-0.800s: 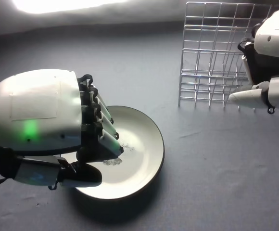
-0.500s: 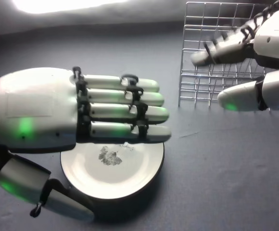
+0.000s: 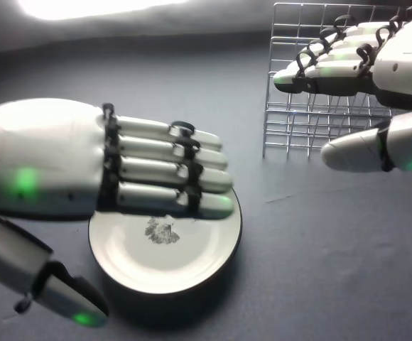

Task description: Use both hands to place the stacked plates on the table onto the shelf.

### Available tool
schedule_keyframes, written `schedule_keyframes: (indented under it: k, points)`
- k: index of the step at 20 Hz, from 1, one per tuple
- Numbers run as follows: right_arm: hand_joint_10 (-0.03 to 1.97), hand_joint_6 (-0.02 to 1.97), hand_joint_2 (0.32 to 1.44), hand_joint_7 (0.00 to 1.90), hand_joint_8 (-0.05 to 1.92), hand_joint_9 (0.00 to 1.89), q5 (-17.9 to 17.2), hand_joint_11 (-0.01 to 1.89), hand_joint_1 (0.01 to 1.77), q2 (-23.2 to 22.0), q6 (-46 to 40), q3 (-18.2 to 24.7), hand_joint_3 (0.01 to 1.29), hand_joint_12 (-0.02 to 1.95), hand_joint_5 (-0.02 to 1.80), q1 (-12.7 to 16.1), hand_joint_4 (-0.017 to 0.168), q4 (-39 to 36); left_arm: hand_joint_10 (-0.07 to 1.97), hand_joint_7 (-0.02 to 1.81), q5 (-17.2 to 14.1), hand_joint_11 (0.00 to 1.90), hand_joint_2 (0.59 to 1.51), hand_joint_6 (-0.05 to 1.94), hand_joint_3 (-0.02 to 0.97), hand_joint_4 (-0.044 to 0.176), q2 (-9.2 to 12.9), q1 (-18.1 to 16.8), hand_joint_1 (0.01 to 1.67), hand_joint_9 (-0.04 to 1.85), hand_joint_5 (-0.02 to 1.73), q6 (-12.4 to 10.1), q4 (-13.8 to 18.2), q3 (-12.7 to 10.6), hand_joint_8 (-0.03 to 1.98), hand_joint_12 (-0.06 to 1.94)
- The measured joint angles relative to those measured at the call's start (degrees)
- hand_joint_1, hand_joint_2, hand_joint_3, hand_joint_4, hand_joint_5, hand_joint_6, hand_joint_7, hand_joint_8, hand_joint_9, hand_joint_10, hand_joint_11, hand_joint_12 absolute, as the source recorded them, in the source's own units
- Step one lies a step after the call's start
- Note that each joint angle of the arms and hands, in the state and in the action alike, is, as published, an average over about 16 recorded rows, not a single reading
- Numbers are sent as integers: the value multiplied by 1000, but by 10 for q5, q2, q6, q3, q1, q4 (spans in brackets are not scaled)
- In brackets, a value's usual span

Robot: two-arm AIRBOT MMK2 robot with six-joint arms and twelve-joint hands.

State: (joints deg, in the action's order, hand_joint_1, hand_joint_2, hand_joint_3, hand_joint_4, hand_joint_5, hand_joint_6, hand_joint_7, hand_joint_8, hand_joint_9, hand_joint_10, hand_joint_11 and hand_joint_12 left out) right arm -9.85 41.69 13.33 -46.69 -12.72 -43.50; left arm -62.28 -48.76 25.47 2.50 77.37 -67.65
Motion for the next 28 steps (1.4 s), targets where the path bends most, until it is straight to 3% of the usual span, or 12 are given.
schedule_keyframes:
  k: [5,11,20,28]
  points:
    - [14,19,1297,93,14,69,-18,17,28,4,0,-10,14,181,84,-10,-3,-4,6,22,-19,47,1126,7,4,0,-20,-8,18,19,33,-28,75,-48,4,25]
    - [14,19,1291,63,14,44,-36,20,28,7,0,-20,14,69,57,-20,0,-12,6,21,-37,43,1114,12,4,1,-41,1,15,21,27,-18,143,-100,11,23]
    - [14,19,1279,32,14,21,-51,21,39,7,0,-22,15,3,25,-27,0,-22,7,19,-29,29,1106,13,3,3,-64,25,15,21,18,7,181,-149,10,13]
    - [14,18,1275,46,14,30,-61,21,56,7,0,-22,15,164,42,-30,-1,-26,7,16,-12,25,1101,13,4,4,-89,43,16,22,21,17,193,-187,9,14]
